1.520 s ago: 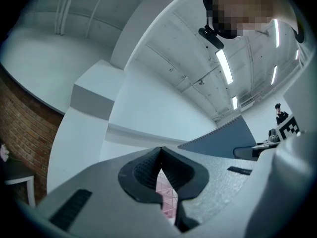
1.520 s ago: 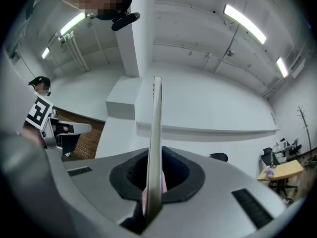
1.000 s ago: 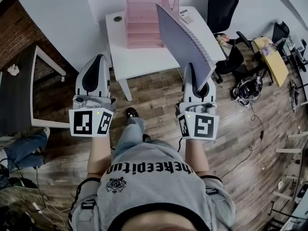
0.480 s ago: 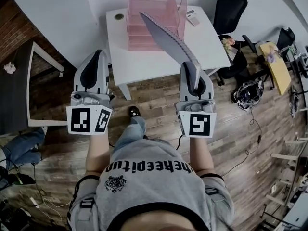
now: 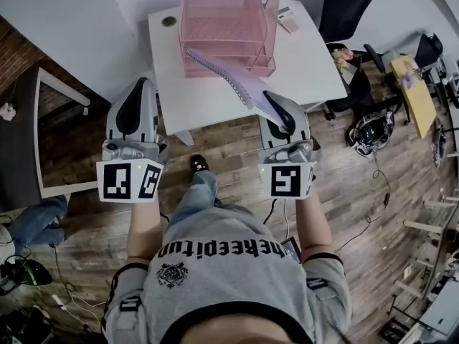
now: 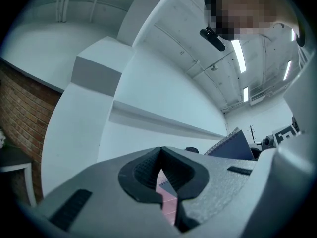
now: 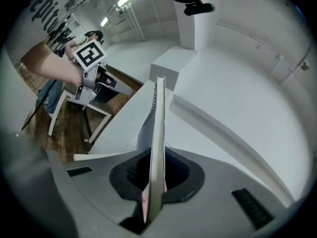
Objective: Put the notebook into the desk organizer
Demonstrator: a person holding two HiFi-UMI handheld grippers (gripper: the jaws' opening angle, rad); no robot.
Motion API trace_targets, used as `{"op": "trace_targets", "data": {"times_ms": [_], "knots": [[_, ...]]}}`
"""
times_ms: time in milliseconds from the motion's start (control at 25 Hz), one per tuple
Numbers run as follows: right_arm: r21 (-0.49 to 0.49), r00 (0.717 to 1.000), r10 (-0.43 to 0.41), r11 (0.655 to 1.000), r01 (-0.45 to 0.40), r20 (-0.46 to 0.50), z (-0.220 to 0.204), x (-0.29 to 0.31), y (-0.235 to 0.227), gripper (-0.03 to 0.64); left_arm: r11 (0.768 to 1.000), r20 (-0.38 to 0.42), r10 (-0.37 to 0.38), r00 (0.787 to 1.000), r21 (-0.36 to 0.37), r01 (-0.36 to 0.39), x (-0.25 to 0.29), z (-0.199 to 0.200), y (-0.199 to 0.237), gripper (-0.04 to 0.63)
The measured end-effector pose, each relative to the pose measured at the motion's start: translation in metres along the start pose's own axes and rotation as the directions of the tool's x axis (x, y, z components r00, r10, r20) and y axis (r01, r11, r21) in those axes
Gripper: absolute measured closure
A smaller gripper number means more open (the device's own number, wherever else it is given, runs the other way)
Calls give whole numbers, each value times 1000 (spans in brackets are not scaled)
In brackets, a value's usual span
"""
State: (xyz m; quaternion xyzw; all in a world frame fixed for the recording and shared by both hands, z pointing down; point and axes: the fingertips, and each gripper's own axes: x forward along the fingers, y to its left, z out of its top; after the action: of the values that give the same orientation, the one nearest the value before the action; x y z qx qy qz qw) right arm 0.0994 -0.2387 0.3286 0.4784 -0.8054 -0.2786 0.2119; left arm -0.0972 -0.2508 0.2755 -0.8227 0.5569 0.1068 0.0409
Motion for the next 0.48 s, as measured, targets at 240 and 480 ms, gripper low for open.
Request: {"op": "trace_targets", "data": {"times_ms": [240, 480], "knots": [[-173, 1000, 15, 985, -14, 2, -13, 28, -1, 586, 1000, -24, 15, 1000, -8, -16, 13, -15, 12, 592], [-278, 1000, 16, 961, -10, 17, -18, 52, -11, 586, 1000, -33, 29, 999, 0, -29, 25, -17, 21, 592]]}}
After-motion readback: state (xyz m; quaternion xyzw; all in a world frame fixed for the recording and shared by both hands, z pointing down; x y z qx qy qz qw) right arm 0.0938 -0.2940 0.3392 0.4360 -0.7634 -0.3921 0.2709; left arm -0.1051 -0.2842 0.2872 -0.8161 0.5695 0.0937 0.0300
